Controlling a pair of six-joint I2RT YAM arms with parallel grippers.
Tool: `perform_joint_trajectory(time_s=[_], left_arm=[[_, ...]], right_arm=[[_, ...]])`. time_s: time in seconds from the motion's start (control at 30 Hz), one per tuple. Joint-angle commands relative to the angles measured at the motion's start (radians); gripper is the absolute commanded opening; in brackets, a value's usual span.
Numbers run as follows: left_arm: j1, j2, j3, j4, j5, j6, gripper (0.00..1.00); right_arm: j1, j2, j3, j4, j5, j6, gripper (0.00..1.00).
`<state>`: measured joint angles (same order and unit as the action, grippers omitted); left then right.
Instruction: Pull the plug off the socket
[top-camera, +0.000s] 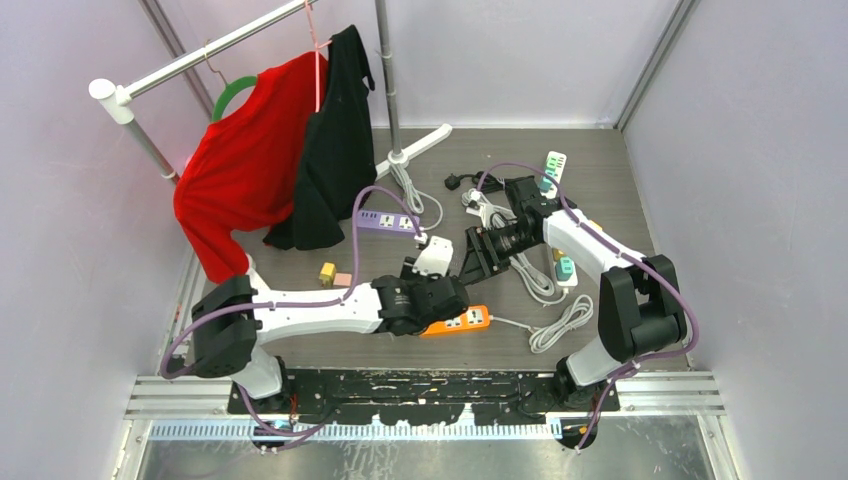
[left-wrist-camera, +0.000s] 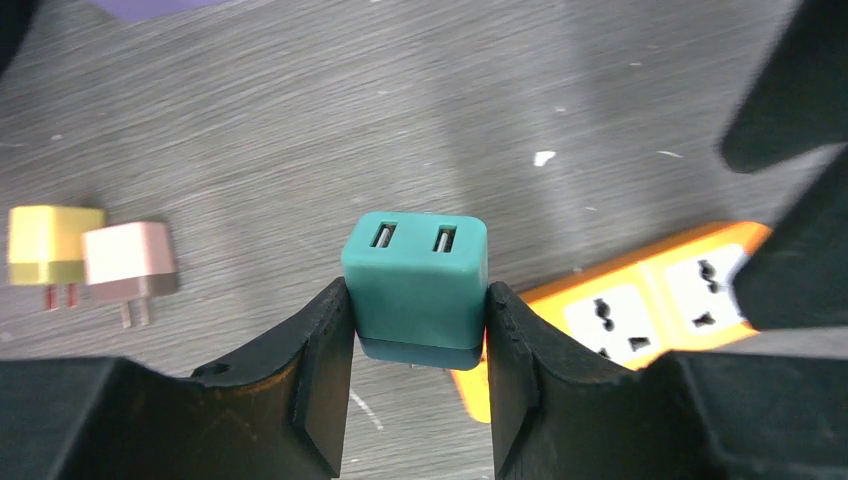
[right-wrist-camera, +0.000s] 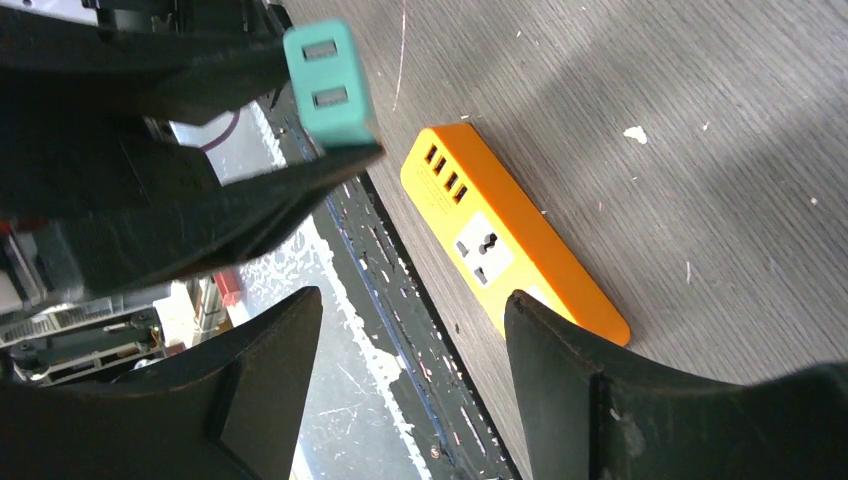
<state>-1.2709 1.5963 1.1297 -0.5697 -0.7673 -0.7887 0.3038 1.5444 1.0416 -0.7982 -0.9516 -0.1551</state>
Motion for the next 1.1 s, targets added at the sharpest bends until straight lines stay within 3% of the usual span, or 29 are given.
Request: perform_joint_trajectory(time_s=[0.0, 0.13, 0.7, 0.9, 1.07], left_arm=[[0.042, -0.052, -0.004, -0.148, -0.120, -0.057, 0.00], [0.120, -0.074, -0.031, -0.231, -0.107, -0.105, 0.00], [0.566, -0.395, -0.311, -0.139, 0.037, -0.110, 0.00], [0.763, -0.440, -0.369, -0.096, 0.144, -0.106, 0.00], [0.852, -0.431, -0.397, -0.079, 0.192, -0.123, 0.00]], right_arm=[[0.001, -0.025, 0.037, -0.004, -0.005, -0.015, 0.72], [0.000, -0.024, 0.035, -0.003, -0.002, -0.016, 0.72], [-0.001, -0.018, 0.032, 0.002, 0.002, -0.016, 0.72], [-0.001, -0.018, 0.031, 0.002, 0.002, -0.016, 0.72], [0.000, -0.018, 0.030, 0.001, 0.001, -0.017, 0.72]])
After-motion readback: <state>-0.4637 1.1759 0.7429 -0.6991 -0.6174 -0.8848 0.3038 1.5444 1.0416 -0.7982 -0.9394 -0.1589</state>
